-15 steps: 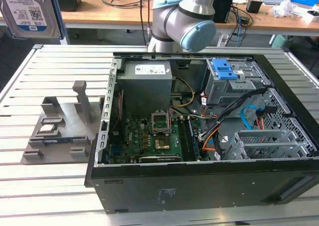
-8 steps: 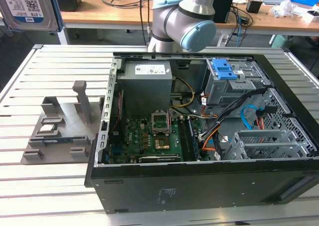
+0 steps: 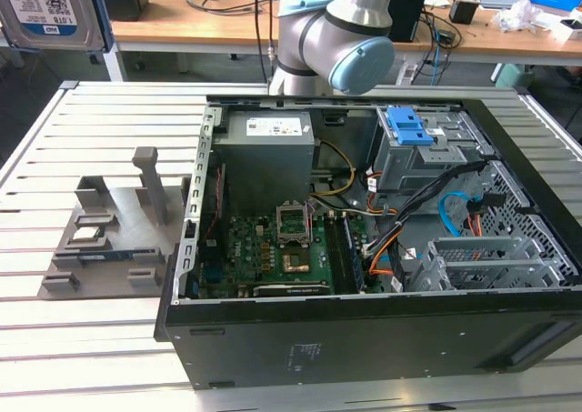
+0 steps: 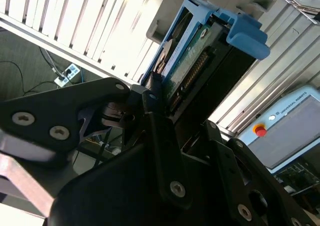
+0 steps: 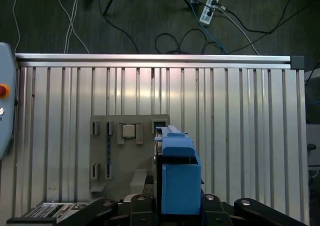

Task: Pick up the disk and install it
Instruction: 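Pick up the disk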

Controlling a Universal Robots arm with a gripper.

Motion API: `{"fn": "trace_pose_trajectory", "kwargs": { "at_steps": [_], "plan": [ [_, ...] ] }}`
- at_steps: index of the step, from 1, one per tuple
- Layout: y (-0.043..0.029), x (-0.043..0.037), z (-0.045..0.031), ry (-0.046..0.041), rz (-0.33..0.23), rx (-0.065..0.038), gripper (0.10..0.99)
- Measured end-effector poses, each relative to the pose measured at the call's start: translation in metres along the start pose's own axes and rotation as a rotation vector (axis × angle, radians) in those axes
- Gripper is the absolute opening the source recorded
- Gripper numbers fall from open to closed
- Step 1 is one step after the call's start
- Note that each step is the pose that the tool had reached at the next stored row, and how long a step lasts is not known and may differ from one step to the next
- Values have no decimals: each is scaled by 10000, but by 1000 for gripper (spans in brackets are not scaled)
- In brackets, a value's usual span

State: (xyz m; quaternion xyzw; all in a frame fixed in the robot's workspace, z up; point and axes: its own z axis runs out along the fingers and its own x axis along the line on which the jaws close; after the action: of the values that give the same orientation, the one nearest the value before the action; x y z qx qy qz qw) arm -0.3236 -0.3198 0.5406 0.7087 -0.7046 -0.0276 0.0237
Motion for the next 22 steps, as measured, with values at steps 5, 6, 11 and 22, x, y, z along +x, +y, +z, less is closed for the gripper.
{"fn": "trace_pose_trajectory", "kwargs": {
  "at_steps": [5,6,11,22],
  "plan": [
    [-109,0,-7,-1,2,1,361],
    [-156,0,-11,0,2,0,361],
    [-375,1,-27,0,2,-1,361],
    [-810,4,-58,0,3,0,361]
  ]
}}
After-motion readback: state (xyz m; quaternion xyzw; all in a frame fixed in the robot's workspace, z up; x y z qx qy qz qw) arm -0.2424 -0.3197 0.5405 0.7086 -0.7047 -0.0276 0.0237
